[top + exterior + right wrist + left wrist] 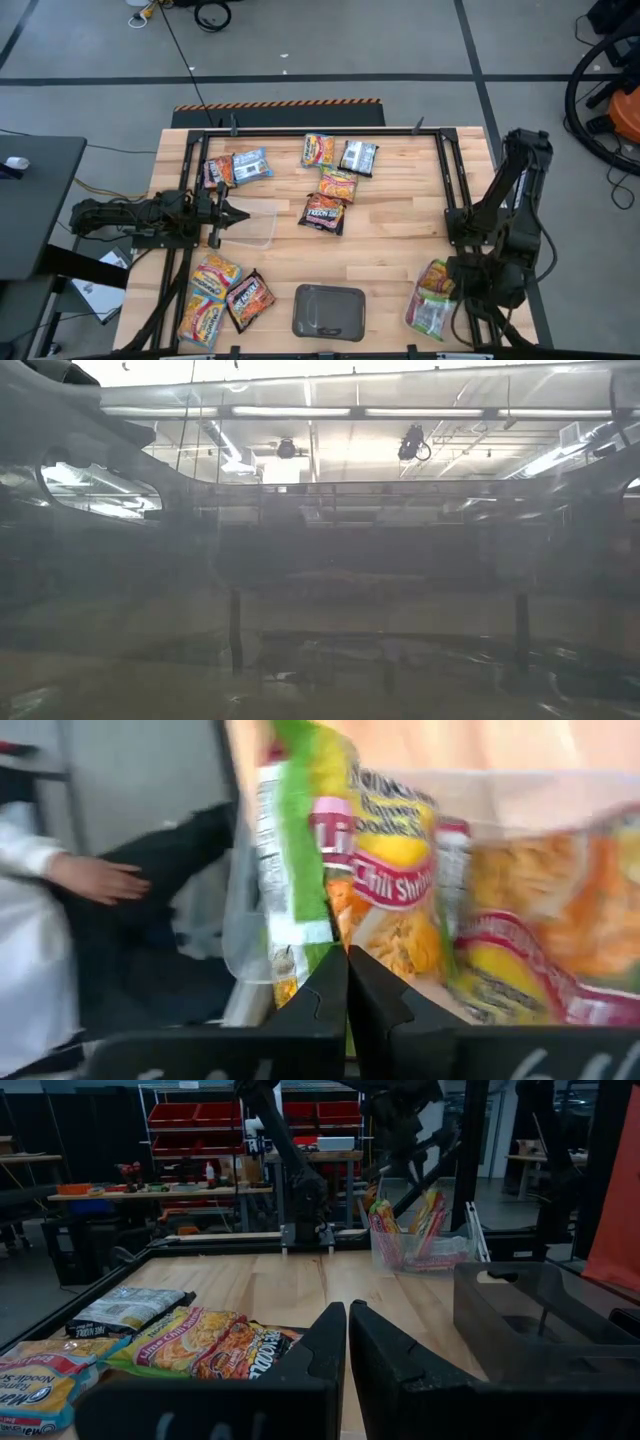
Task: Sort Maruchan noodles
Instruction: Put the top green noodle pack into the bottom transparent bin
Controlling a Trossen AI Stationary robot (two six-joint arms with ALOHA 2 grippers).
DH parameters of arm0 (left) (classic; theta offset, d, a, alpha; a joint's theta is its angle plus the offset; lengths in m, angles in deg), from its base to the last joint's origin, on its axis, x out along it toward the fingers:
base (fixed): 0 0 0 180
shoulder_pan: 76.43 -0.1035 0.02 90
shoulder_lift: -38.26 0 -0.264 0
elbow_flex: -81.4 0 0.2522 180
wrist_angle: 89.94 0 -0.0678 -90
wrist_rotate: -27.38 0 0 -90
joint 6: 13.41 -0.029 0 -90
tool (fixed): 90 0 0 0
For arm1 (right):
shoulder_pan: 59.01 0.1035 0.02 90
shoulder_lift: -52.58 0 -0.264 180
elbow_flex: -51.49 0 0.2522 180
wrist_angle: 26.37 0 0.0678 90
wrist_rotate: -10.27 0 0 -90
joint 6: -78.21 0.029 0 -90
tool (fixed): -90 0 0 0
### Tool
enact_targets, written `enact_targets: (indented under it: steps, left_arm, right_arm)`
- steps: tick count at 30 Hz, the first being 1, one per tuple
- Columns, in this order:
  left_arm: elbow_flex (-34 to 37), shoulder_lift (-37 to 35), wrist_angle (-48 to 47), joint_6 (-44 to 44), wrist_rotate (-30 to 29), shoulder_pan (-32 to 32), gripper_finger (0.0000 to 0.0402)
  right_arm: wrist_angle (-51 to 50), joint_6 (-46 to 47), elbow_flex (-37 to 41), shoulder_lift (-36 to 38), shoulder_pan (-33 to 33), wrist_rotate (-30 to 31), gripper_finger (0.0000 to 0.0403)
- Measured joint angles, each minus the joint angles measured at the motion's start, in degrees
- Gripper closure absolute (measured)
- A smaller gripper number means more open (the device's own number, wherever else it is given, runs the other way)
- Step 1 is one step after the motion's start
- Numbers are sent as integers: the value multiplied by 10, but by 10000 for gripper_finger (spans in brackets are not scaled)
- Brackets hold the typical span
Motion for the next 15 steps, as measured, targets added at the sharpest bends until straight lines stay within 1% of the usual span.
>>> enact_targets:
  steps: [4,6,11,15]
  left_arm:
    - [0,0,0,0,0,0,377]
    - [0,0,0,0,0,0,377]
    - [0,0,0,0,0,0,377]
    - [0,0,0,0,0,0,377]
  right_arm:
    - [-18,-3,-2,-11,-1,-23,377]
    - [-29,-6,-1,-4,-4,-23,367]
    - [-63,-16,-1,30,-4,10,355]
    - [-152,-13,-16,41,-5,30,354]
